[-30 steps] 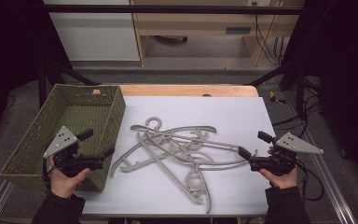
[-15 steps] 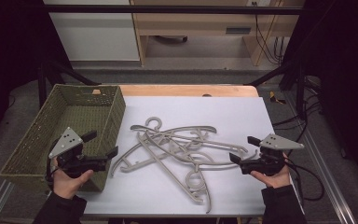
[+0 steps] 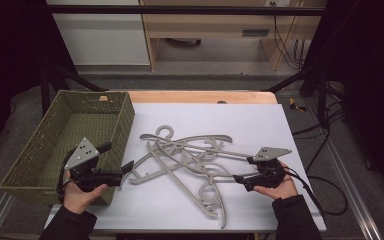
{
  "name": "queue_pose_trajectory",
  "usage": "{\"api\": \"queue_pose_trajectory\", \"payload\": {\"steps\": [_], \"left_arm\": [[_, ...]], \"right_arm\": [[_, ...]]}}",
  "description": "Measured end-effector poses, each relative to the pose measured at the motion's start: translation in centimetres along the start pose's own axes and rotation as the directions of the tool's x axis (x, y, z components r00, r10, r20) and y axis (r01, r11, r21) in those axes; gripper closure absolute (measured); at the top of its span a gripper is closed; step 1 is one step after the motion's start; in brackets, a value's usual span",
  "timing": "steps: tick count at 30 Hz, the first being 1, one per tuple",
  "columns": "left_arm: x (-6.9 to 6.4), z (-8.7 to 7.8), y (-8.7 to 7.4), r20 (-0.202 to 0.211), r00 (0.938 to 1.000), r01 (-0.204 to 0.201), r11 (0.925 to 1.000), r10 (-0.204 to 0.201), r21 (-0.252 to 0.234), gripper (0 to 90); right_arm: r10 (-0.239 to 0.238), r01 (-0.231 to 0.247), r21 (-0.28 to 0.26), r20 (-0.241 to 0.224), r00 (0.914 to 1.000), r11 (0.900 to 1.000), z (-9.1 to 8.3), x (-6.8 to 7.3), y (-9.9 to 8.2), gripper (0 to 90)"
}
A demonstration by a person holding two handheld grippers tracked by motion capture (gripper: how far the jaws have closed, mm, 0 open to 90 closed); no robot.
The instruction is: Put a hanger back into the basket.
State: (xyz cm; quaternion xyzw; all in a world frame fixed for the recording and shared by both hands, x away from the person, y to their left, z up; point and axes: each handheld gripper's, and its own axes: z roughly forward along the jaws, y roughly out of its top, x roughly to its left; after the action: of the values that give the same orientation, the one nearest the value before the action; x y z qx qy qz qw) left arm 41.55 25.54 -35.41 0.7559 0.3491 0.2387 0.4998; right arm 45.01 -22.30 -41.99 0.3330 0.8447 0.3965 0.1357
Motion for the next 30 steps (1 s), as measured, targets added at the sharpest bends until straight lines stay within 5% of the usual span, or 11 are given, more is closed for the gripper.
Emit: {"api": "queue_pose_trajectory", "payload": {"steps": [8, 15, 24, 30], "left_arm": [[-0.4, 0.3, 0.1, 0.012, 0.9998, -0.014, 0.9999, 0.014, 0.008, 5.1], [-0.7, 0.6, 0.1, 0.02, 0.9992, -0.035, 0.9992, 0.034, 0.022, 5.2], [-0.8, 0.8, 0.0, 0.027, 0.9989, -0.04, 0.9987, 0.039, 0.031, 5.4], [-0.9, 1.0, 0.0, 0.031, 0.9988, -0.039, 0.9987, 0.038, 0.033, 5.8]], "right_arm": [[-0.001, 0.007, 0.117, -0.052, 0.9986, 0.9932, 2.2, -0.3, -0.3, 24.7], [-0.048, 0.063, 0.196, -0.08, 0.9956, 0.9787, 4.2, -0.4, -0.1, 33.1], [-0.082, 0.107, 0.251, -0.106, 0.991, 0.962, 5.7, -0.5, -0.4, 47.2], [-0.112, 0.143, 0.253, -0.134, 0.9846, 0.9569, 5.9, -0.8, -0.6, 64.7]]}}
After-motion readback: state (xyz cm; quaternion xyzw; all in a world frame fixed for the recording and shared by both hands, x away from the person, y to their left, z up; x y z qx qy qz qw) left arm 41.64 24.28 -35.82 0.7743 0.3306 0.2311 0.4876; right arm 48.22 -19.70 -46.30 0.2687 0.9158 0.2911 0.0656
